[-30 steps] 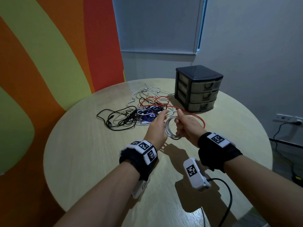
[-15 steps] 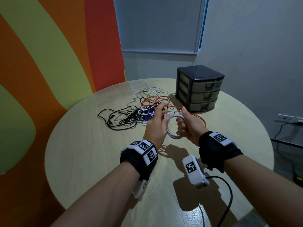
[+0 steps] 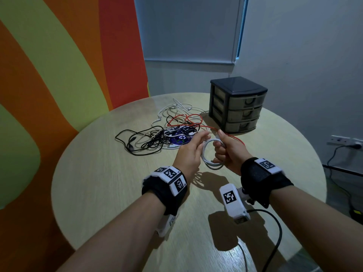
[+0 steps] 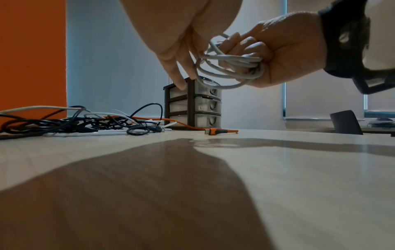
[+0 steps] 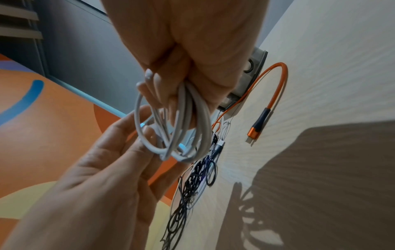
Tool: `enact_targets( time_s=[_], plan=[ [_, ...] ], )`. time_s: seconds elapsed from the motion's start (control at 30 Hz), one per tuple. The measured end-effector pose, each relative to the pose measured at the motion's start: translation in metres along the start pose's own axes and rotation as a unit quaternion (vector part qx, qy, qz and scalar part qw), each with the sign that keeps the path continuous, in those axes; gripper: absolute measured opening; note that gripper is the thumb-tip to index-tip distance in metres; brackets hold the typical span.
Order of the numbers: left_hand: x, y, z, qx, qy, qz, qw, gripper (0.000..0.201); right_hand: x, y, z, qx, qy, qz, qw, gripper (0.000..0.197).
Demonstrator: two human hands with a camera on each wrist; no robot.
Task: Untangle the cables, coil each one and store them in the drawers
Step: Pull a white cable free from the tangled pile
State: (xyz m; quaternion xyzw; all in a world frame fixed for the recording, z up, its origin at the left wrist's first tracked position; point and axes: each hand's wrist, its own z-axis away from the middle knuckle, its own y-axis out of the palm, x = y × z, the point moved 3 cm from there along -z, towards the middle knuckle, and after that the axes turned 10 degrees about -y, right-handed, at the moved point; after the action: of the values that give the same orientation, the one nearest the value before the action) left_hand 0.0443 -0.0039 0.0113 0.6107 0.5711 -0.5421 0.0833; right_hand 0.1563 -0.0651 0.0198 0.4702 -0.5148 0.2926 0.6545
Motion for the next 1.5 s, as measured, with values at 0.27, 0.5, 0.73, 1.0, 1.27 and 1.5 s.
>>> enact_targets(
  time_s=[0.27,0.5,0.73,1.0,1.27,1.5],
  plan=[
    [0.007,-0.003,-0.002,-0.022,-0.049,0.041,0.998,0.032,-0.008,-0.006,-0.003,0.001,0.021,0.026,0.999,0.042],
    [0.013,-0.005,-0.006,-0.057,-0.093,0.053,0.993,0.022,-0.007,-0.003,-0.002,-0.009,0.025,0.022,0.999,0.039],
    [0.018,-0.007,-0.008,-0.045,-0.107,0.053,0.992,0.019,-0.007,-0.003,0.000,0.006,-0.011,0.060,0.998,0.033],
    [0.006,-0.003,-0.003,-0.049,-0.050,-0.003,0.998,0.022,-0.001,-0.006,0.004,0.001,-0.047,0.144,0.989,0.031],
    [0.002,-0.004,-0.002,-0.058,-0.033,-0.013,0.998,0.017,0.000,-0.008,0.002,-0.041,-0.081,0.135,0.987,0.025],
    [0.002,-0.003,-0.003,-0.070,-0.033,0.003,0.997,0.015,0.000,-0.009,-0.001,-0.104,-0.084,0.133,0.982,0.028]
  ],
)
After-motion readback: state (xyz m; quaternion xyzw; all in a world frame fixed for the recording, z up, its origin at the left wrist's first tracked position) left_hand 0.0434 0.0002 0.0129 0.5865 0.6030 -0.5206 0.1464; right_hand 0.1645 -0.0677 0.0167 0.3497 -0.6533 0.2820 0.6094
